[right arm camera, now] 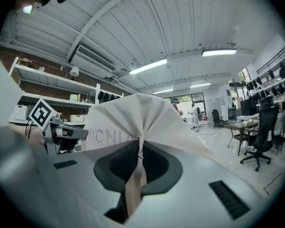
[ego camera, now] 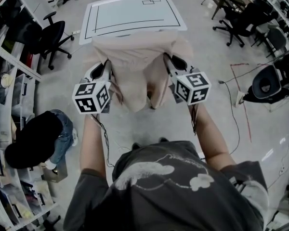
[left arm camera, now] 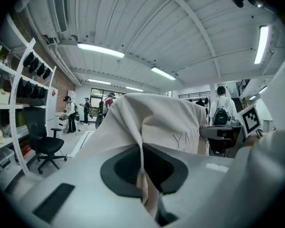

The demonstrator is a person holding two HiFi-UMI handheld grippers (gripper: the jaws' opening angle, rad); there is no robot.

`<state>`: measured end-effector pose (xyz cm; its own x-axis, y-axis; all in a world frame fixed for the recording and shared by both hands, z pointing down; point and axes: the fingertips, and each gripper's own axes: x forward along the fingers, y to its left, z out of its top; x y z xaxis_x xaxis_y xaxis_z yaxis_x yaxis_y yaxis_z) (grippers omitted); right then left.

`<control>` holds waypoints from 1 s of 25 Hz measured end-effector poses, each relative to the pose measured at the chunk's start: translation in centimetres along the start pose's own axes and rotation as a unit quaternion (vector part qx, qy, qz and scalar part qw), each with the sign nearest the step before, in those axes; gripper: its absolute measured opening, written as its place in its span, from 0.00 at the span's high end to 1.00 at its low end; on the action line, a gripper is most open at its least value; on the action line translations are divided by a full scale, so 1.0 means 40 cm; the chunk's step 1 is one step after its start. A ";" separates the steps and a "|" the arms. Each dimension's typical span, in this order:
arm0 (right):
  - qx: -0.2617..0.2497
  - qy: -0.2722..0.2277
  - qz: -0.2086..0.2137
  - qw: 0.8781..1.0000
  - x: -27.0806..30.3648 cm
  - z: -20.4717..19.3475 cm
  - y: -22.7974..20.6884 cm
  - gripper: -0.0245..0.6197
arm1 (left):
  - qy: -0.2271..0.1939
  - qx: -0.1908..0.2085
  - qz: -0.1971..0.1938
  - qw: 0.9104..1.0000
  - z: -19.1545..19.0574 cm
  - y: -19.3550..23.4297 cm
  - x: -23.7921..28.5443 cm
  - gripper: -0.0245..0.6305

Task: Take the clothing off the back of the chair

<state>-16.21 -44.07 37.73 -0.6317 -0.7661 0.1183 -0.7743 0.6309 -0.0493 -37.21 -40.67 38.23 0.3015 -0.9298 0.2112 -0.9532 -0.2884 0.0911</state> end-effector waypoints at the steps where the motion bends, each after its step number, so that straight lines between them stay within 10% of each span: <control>1: 0.000 0.000 0.001 1.000 -0.002 -0.001 0.000 0.96 | -0.001 -0.001 -0.002 1.000 0.001 0.001 -0.005 0.96; 25: 0.007 -0.060 0.025 0.998 -0.104 0.106 -0.028 0.96 | -0.071 0.000 0.041 0.997 0.092 -0.037 -0.152 0.96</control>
<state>-12.89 -42.11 33.10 -0.6691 -0.7432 -0.0038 -0.7414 0.6678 -0.0653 -37.73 -35.43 33.21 0.2159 -0.9733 0.0773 -0.9745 -0.2099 0.0794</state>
